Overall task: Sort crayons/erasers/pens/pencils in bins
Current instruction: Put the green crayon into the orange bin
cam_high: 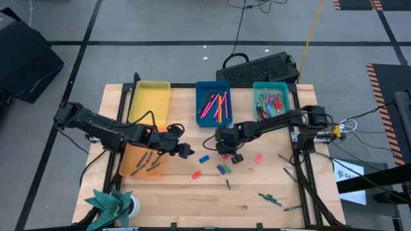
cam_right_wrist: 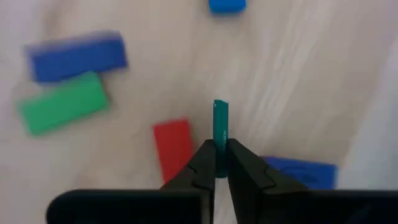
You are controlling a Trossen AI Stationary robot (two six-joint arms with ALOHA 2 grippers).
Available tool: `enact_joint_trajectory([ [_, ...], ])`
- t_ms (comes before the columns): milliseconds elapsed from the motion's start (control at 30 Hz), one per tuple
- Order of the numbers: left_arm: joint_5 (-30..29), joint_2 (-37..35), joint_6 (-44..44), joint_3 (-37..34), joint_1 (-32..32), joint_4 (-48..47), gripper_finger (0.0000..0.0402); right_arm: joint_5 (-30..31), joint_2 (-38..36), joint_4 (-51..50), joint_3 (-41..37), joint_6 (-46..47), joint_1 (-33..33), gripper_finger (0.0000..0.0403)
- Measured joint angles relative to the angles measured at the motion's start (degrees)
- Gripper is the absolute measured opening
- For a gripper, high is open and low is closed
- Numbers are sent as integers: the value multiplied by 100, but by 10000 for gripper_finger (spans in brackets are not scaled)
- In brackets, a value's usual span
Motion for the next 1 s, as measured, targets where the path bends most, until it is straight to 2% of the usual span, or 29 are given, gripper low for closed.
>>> enact_joint_trajectory([
  [167,-41,205,849,-4,78,371,239,-11,-670,364,29,765,80,19],
  [400,65,584,773,20,387,1382,239,13,-1331,1421,33,1569,190,19],
  [533,450,782,471,36,627,1873,239,210,-1419,1754,33,1719,198,20],
  [600,580,801,440,-18,691,1829,239,290,-1419,1735,33,1762,194,20],
  [667,580,889,402,27,728,2232,239,292,-1411,1645,33,1765,193,20],
  [1000,467,892,246,8,890,2332,238,415,-1415,1711,33,1791,193,20],
])
